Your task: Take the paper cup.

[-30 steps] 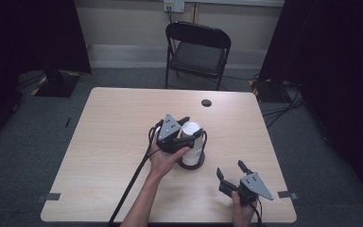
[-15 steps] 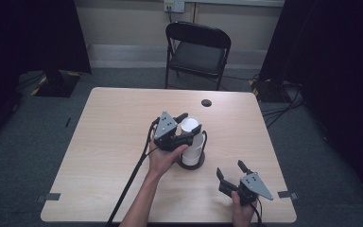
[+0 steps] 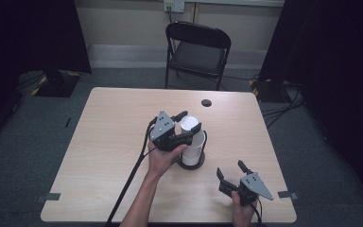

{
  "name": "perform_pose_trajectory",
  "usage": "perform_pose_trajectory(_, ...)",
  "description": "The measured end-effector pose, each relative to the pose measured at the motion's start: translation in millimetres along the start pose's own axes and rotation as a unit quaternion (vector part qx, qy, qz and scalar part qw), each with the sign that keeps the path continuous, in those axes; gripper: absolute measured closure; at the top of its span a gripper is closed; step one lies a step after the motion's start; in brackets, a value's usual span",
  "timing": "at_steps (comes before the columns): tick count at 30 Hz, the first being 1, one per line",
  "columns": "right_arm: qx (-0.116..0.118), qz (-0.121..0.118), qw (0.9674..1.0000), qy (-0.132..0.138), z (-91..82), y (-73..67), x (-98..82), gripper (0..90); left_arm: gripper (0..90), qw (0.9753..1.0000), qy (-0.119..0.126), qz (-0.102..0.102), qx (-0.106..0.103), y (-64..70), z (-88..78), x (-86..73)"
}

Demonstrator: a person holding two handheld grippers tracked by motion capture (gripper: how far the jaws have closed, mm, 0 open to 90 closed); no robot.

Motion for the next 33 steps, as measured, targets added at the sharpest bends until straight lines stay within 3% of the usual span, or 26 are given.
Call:
perform_pose_trajectory(5, 0.0, -0.001, 1.0, 0.0, 0.1, -0.1, 0.0, 14.7, 36.2, 0.9998, 0.017, -0.001, 0.007, -1.3, -5.9, 4.0)
perform_pose_trajectory(9, 0.0, 0.0, 1.0, 0.0, 0.1, 0.0, 0.0, 14.7, 36.3, 0.9996, 0.02, -0.015, 0.011, -6.0, -10.1, 2.9)
perform_pose_trajectory(16, 0.0, -0.002, 1.0, -0.001, 0.5, 0.1, -0.1, 14.7, 36.2, 0.9991, 0.032, -0.028, 0.001, -5.3, -19.3, 7.5)
perform_pose_trajectory(27, -0.003, -0.002, 1.0, -0.006, 1.3, 0.2, -0.3, 14.7, 36.2, 0.9986, 0.02, -0.048, -0.006, -4.2, -30.9, 7.2)
perform_pose_trajectory(33, 0.0, -0.005, 0.9999, -0.011, 2.2, -0.6, -0.7, 14.7, 36.2, 0.9969, 0.021, -0.075, -0.004, -6.7, -39.0, 3.9)
Point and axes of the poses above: each handheld gripper's, and its own axes: z roughly forward along the jaws, x roughly out of its top, y roughly to its right, the point moved 7 cm from there along z, roughly forward along the jaws, and after that the axes turned 6 degrees about -z, right-handed, at the moved point
